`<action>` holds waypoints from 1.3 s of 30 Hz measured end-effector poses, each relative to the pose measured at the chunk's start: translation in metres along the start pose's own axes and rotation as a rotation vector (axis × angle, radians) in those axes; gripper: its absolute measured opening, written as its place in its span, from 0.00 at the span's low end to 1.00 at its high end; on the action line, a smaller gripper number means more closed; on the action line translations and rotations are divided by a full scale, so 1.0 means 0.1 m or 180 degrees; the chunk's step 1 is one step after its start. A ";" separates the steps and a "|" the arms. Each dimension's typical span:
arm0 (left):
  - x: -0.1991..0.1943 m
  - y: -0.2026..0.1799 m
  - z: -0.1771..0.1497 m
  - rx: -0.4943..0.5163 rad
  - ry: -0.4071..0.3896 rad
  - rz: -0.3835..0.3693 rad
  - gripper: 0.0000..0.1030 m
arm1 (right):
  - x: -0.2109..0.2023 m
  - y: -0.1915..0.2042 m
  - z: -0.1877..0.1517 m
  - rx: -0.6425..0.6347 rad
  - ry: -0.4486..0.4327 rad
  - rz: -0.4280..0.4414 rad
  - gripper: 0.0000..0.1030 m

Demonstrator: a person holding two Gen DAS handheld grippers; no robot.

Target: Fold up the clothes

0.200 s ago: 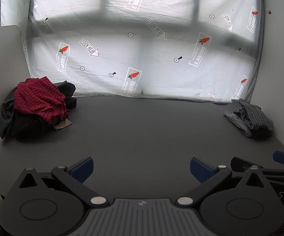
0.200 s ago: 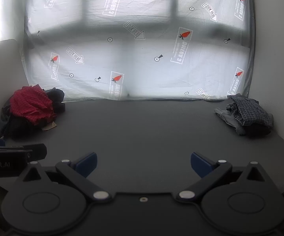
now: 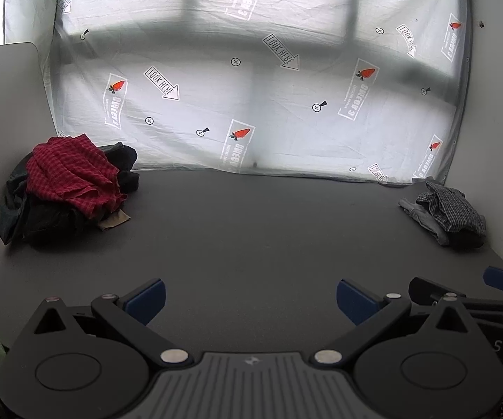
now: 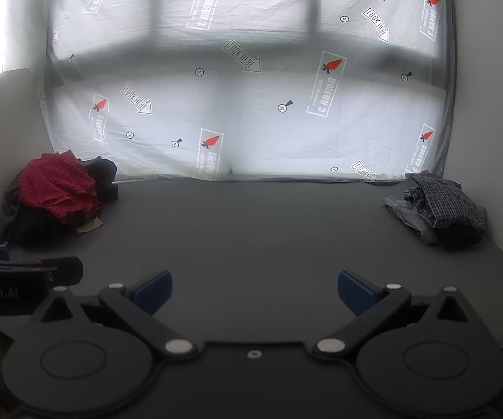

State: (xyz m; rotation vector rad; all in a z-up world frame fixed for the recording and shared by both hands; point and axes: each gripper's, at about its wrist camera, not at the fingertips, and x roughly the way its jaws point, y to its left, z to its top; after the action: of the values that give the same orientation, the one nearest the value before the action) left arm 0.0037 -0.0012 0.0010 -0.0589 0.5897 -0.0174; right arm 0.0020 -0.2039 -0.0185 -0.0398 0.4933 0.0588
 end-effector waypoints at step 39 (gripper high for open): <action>0.14 -0.16 0.12 -0.0056 -0.0040 0.0080 1.00 | 0.22 -0.08 0.07 -0.0035 -0.0040 0.0042 1.00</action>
State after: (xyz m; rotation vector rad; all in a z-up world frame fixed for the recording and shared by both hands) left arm 0.0224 -0.0172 0.0042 -0.0686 0.5781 0.0124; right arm 0.0248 -0.2101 -0.0226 -0.0468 0.4809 0.0745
